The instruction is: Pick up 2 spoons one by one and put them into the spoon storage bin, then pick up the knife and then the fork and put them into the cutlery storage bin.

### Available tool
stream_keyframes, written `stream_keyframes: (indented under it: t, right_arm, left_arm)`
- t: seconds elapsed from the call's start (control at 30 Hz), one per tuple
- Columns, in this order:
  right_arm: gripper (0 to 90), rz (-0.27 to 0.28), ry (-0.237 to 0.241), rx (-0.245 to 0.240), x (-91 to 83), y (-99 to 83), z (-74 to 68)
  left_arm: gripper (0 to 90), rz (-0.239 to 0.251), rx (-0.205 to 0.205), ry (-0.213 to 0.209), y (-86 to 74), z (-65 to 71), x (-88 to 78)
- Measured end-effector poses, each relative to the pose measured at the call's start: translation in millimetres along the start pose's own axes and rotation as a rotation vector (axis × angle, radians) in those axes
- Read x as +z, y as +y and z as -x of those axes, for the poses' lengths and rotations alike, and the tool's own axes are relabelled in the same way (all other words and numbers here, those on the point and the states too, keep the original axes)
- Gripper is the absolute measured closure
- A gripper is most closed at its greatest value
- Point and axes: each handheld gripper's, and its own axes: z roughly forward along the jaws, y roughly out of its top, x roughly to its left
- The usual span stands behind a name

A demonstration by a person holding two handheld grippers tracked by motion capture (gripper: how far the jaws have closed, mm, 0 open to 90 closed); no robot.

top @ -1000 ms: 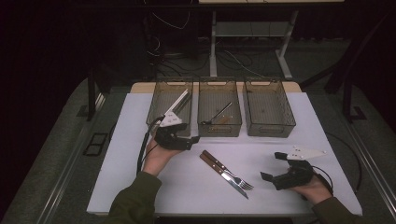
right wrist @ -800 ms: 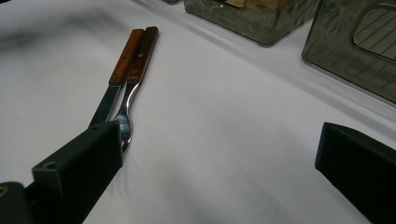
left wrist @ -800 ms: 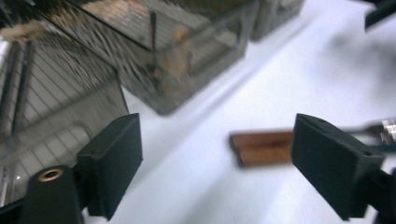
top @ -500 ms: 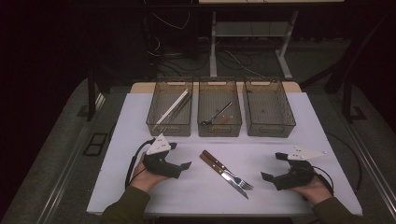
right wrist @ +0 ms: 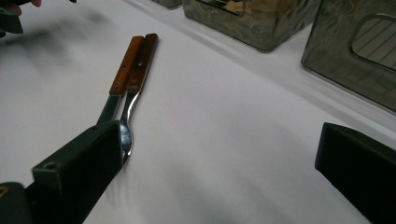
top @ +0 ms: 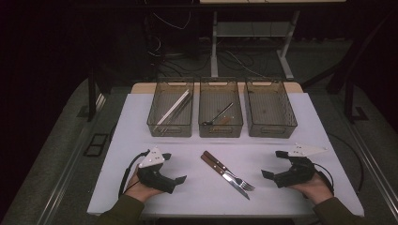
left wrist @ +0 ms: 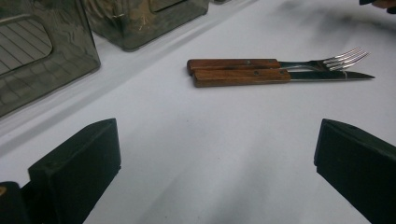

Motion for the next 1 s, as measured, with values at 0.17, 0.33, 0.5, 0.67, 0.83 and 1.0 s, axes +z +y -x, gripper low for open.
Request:
stream_keyframes:
  t: [0.17,0.33,0.5,0.67,0.83,1.0]
  right_arm:
    - [6.4,-0.022,0.021,-0.005,4.2,9.1,-4.9]
    - [21.3,-0.052,0.047,-0.018,11.3,15.9,-8.7]
    - [40.3,-0.067,0.093,-0.036,17.1,22.0,-15.9]
    - [54.9,-0.102,0.130,-0.053,28.8,28.1,-26.0]
    - [70.7,-0.125,0.177,-0.076,41.2,34.5,-37.3]
    - [84.5,-0.148,0.214,-0.116,53.8,40.8,-50.0]
  left_arm:
    - [0.0,-0.003,-0.007,-0.005,-0.1,0.0,0.6]
    - [0.0,-0.007,-0.009,-0.018,-0.1,0.3,0.7]
    - [0.0,-0.009,-0.013,-0.029,-0.1,0.6,2.0]
    - [0.0,-0.017,-0.012,-0.040,0.6,1.2,3.0]
    - [0.0,-0.017,-0.016,-0.045,-0.5,1.4,4.0]
    - [0.0,-0.016,-0.016,-0.049,-0.3,1.1,4.0]
